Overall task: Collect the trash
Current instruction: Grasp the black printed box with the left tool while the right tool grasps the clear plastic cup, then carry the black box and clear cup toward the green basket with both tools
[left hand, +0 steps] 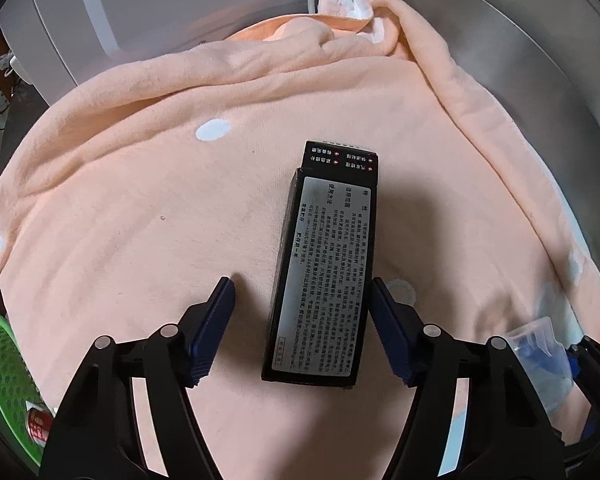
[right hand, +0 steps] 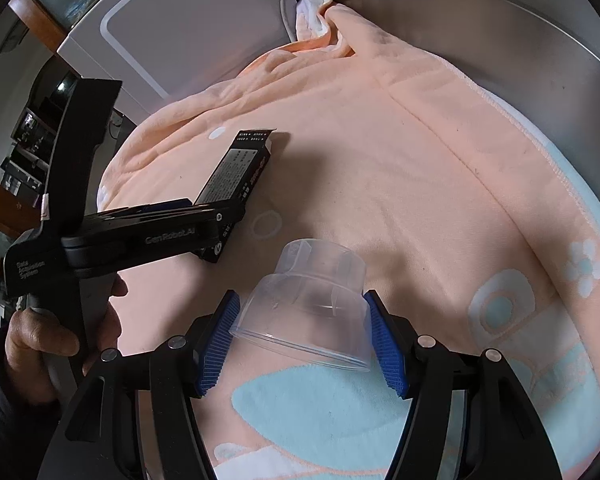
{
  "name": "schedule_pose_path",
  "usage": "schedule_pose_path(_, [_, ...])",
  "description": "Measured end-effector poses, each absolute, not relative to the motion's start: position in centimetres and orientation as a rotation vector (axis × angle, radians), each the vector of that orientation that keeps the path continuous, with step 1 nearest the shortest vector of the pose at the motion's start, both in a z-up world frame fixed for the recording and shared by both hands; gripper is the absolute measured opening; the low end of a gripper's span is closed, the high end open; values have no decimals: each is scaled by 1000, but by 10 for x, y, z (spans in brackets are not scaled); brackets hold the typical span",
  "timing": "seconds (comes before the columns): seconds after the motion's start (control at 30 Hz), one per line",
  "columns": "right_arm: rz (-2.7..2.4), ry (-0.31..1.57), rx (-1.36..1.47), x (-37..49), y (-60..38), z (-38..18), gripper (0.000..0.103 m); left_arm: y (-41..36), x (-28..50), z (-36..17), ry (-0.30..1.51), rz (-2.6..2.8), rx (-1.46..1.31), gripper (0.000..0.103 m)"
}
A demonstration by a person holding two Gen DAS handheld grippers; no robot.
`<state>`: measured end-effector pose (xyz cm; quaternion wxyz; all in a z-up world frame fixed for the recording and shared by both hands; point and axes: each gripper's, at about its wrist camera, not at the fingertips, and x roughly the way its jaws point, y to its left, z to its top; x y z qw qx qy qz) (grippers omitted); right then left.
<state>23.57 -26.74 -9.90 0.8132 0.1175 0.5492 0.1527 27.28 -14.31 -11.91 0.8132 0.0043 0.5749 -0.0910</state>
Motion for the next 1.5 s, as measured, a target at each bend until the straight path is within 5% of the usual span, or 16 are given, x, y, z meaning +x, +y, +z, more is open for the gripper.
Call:
schedule_pose_path(0.17, [324,1175,241,237,-264,-102,61,-142,273,-120,1220,-185,25,67])
schedule_pose_path(0.53, [327,1172,238,235,-262,-100,61,-150,275,-119,1198,-170,109,49])
schedule_pose_path(1.0, [336,1167,231,234,-260,-98,61,-136,257,-97,1155,-202,64,47])
schedule_pose_path(1.5, [444,1146,185,230,-209,-85,61,-40,210,-64,1065,-87,-55,47])
